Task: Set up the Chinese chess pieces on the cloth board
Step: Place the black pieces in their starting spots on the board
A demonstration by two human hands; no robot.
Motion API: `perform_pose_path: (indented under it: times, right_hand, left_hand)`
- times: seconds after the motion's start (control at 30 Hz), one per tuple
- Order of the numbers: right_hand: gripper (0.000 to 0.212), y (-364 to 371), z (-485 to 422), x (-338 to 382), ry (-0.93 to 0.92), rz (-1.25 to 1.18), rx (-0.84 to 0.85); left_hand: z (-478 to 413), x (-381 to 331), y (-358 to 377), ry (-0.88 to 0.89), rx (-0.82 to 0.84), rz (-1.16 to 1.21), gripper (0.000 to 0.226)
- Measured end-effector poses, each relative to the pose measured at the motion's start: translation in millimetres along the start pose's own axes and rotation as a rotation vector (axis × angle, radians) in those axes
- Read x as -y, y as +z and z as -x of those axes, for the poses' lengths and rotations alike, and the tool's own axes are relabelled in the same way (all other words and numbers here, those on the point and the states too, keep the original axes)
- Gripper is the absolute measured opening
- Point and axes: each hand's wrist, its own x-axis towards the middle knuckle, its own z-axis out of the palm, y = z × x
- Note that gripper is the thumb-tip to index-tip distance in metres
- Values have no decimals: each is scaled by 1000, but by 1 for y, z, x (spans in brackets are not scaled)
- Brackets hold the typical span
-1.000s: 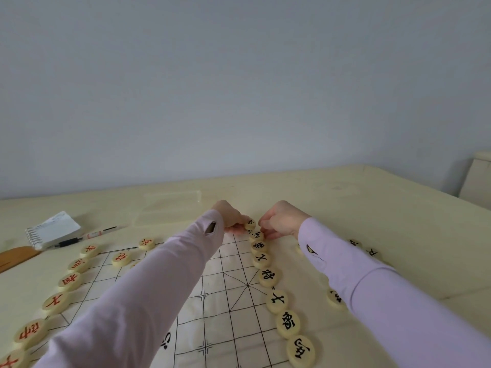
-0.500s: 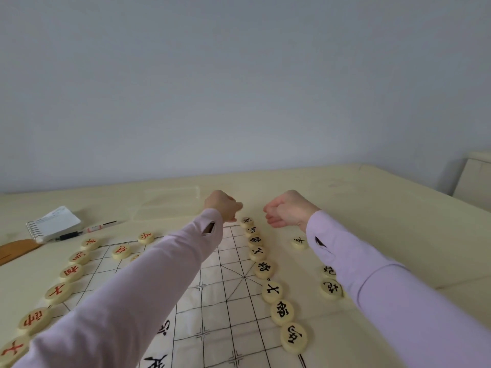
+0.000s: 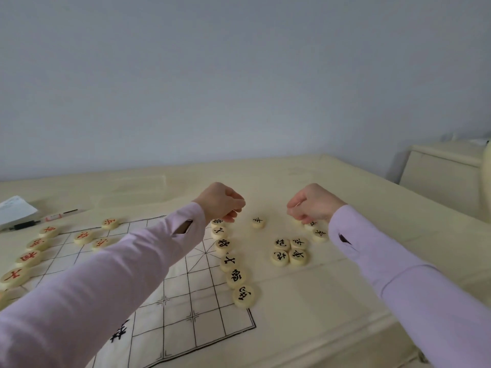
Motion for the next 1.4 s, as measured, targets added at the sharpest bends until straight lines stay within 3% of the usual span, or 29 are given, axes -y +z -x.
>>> perform_pose_path:
  times: [0.4, 0.57, 0.73, 0.97, 1.13, 1.27, 1.4]
  right_hand:
    - [38, -25, 11, -38, 136, 250, -215]
    - [33, -16, 5, -41, 79, 249, -120]
    - [30, -3, 7, -26, -10, -19, 60]
    - [26, -6, 21, -23, -123, -121, 124]
    - [31, -3, 34, -24, -149, 120, 288]
    - [22, -5, 33, -32, -156, 248, 173]
    - [21, -11, 42, -33, -204, 191, 82]
  left_hand:
    - [9, 3, 14, -4, 24, 4, 7]
    - [13, 5, 16, -1, 23, -3, 8]
    - [12, 8, 12, -15, 13, 0, 9]
    - [16, 15, 8, -50, 7, 9, 8]
    - [20, 15, 8, -52, 8, 21, 9]
    - [24, 16, 9, -40, 15, 31, 8]
    - [28, 16, 10, -37, 14, 32, 8]
